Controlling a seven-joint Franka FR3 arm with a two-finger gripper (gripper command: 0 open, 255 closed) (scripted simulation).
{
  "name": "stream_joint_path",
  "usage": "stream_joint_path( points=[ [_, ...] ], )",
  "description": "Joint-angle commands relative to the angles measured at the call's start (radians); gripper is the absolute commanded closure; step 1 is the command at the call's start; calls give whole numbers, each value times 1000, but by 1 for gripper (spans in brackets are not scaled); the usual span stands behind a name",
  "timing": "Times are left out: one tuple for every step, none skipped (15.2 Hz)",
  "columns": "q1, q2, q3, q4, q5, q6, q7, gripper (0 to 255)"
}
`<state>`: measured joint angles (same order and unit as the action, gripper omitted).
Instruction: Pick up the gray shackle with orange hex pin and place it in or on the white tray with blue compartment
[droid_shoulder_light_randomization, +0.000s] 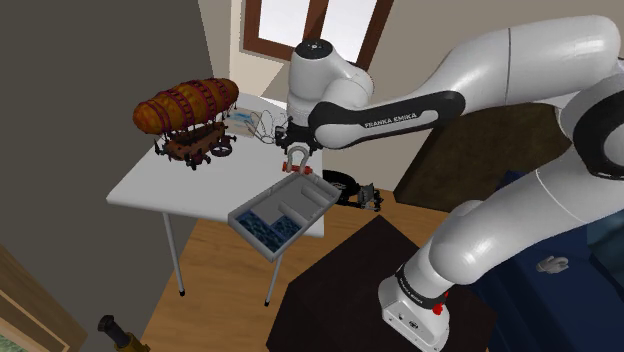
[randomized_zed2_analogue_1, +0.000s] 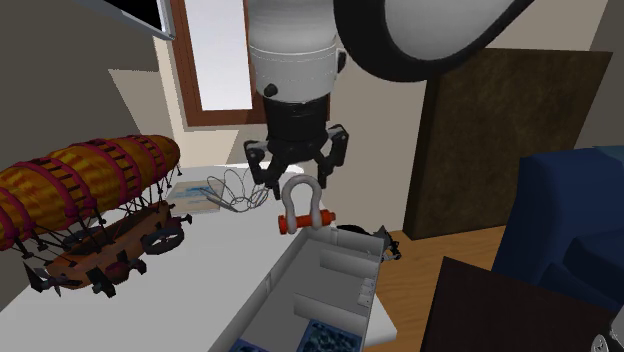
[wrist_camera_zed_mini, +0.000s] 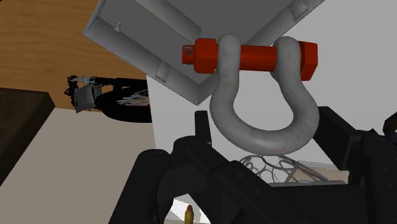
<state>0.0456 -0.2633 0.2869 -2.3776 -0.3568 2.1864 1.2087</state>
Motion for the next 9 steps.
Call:
stream_joint_path(
  points=[
    [26, -49, 22, -37, 25, -21, 26, 255],
    [41, -77, 35, -56, 41, -35, 40, 255],
    [40, -71, 36, -64, 36, -22, 46, 255],
    [38, -65, 38, -72, 32, -9, 53, 255],
    [37, -59, 40, -80, 27, 4, 60, 255],
    [35, -52, 41, -88, 21, 17, 68, 255],
    [33, -45, 43, -95, 16, 30, 75, 255],
    [31, -37, 45, -102, 10, 43, 83, 255],
    [29, -30, 47, -109, 4, 56, 91, 255]
  ],
)
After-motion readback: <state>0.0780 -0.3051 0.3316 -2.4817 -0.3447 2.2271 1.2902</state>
